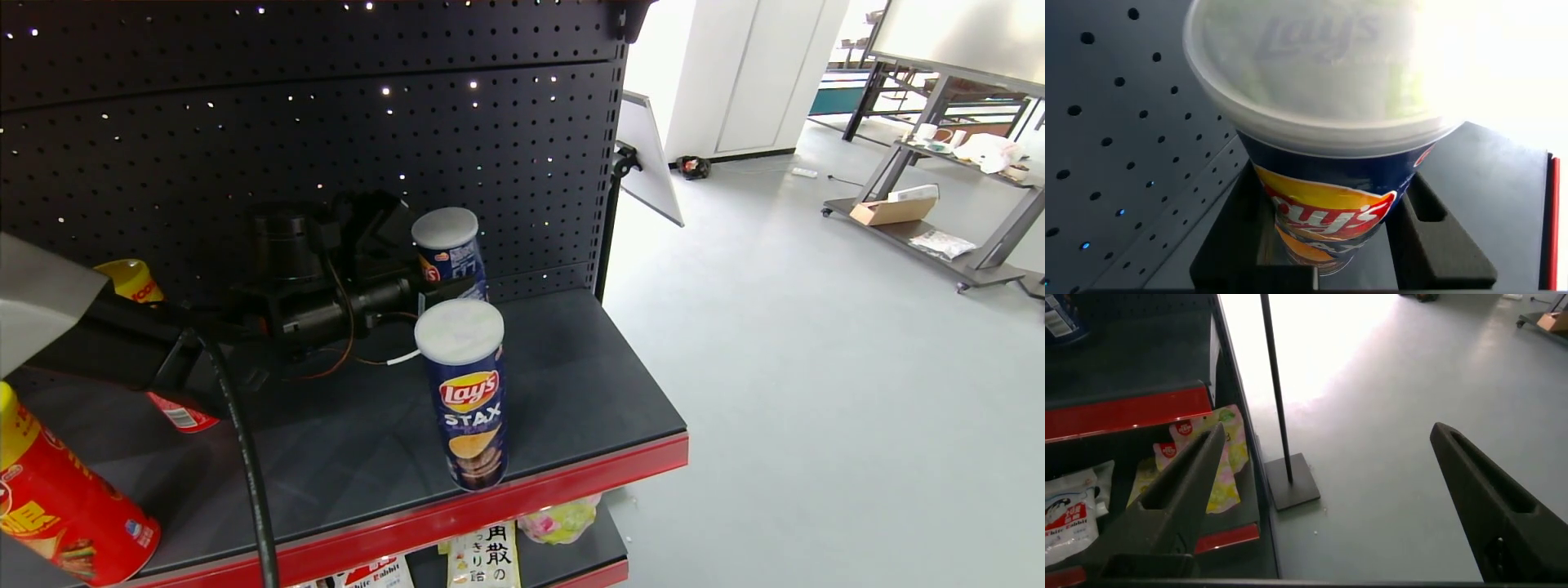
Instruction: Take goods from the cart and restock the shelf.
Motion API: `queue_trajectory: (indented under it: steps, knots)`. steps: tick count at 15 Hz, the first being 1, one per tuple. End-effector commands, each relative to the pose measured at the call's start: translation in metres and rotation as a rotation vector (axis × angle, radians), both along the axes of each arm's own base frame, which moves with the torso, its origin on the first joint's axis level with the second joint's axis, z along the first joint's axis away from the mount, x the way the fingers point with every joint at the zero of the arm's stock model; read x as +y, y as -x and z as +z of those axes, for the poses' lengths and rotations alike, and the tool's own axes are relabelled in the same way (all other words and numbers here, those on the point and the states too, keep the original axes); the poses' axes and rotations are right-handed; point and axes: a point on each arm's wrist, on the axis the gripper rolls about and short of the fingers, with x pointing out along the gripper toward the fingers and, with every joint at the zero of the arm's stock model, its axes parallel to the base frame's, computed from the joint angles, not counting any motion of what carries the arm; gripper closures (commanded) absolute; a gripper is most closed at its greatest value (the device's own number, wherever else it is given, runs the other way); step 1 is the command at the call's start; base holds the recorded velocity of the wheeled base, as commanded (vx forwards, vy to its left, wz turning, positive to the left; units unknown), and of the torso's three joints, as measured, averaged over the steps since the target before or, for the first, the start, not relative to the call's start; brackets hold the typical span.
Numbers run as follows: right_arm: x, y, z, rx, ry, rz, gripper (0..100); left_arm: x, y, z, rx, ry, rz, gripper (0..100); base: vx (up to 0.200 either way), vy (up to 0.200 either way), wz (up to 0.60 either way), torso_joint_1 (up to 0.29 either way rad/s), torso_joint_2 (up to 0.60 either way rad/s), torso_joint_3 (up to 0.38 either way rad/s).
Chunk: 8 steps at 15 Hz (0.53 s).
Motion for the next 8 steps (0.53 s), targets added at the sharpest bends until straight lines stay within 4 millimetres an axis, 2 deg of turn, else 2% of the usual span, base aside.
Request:
queue_trajectory:
  steps: [1, 8]
  knots:
    - [0.0, -0.0001, 0.0001, 0.001, 0.0, 0.001, 0, 0.0004, 0.0007, 0.0011, -0.003, -0.002, 0.001, 100, 0.0, 0.0, 0.0, 0.0, 0.0, 0.0]
    - [0.0, -0.0001, 0.0001, 0.001, 0.0, 0.001, 0, 0.0009, 0.0022, -0.0038, 0.038, -0.02, -0.001, 100, 0.0, 0.0, 0.0, 0.0, 0.0, 0.0]
